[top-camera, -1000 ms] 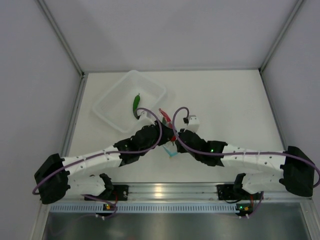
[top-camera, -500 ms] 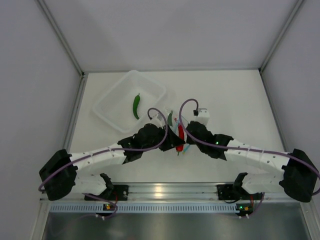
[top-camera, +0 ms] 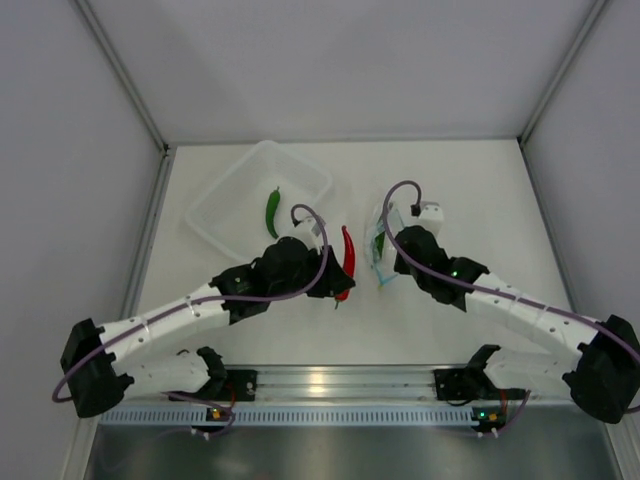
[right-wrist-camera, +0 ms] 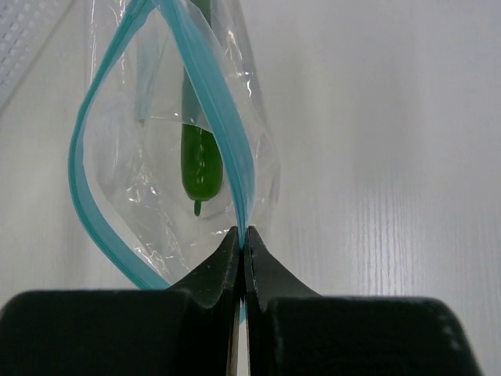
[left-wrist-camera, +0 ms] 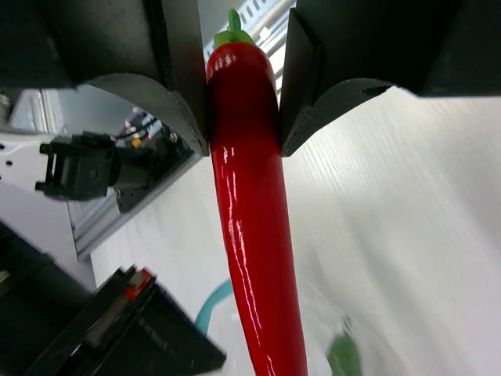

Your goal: Open the zip-top bag and remove the fake food

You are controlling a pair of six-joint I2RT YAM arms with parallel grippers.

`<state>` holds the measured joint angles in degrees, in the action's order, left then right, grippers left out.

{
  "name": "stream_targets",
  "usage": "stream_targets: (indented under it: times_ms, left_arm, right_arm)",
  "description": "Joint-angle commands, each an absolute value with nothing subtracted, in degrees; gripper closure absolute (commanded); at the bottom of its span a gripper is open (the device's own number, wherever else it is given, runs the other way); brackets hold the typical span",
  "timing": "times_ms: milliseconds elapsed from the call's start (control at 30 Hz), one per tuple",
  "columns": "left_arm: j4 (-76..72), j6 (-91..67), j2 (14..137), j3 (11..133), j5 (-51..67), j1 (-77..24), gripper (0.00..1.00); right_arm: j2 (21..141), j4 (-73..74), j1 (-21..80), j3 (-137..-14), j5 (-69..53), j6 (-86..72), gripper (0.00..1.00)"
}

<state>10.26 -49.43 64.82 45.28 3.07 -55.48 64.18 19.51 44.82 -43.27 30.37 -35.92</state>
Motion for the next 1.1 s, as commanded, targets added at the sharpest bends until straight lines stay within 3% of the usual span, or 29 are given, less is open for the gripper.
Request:
stream_targets:
  times_ms: [0,67,200,500,700,833,867,933,967,1067]
  left_arm:
    - [20.4,-41.0,61.4,52.7,-9.6,-54.1,1.0]
    - [25.5,-40.1,62.0,55.7,-15.5,-52.1,1.0]
    - [26.0,-35.1,67.1,58.5,-9.5,-36.8,1.0]
    - [31.5,-28.1,83.5,72.6,-16.2,-22.8,1.0]
    - [31.9,-25.8,94.2,77.4,-13.4,-13.7,0.78]
    - [31.9,-24.9,97.7,79.3,-9.0,-11.0,0.59]
    - [32.0,-24.8,98.3,79.6,-9.0,-10.8,0.47]
    - [32.0,-25.0,99.1,79.9,-9.5,-10.8,0.38]
    - [32.0,-25.0,99.3,79.9,-10.0,-10.8,0.28]
    - [32.1,-25.0,99.3,79.7,-9.8,-10.7,0.23]
  right_arm:
    - [62.1,20.9,43.1,-46.4,30.7,-33.8,1.0]
    - [61.7,21.0,42.8,-46.4,30.4,-33.6,1.0]
    - [60.8,21.1,42.7,-46.7,29.1,-33.2,1.0]
    - [59.6,21.3,42.6,-46.8,25.1,-31.9,1.0]
    - [57.8,22.8,42.6,-47.2,23.7,-30.7,1.0]
    - [56.2,23.1,42.6,-47.0,23.8,-30.2,1.0]
    - [56.1,23.1,42.6,-47.0,23.8,-30.1,1.0]
    - [56.1,23.1,42.5,-47.2,23.4,-30.1,1.0]
    - [56.1,23.2,42.6,-47.1,23.1,-30.0,1.0]
    - [56.5,23.1,42.5,-47.2,22.7,-30.1,1.0]
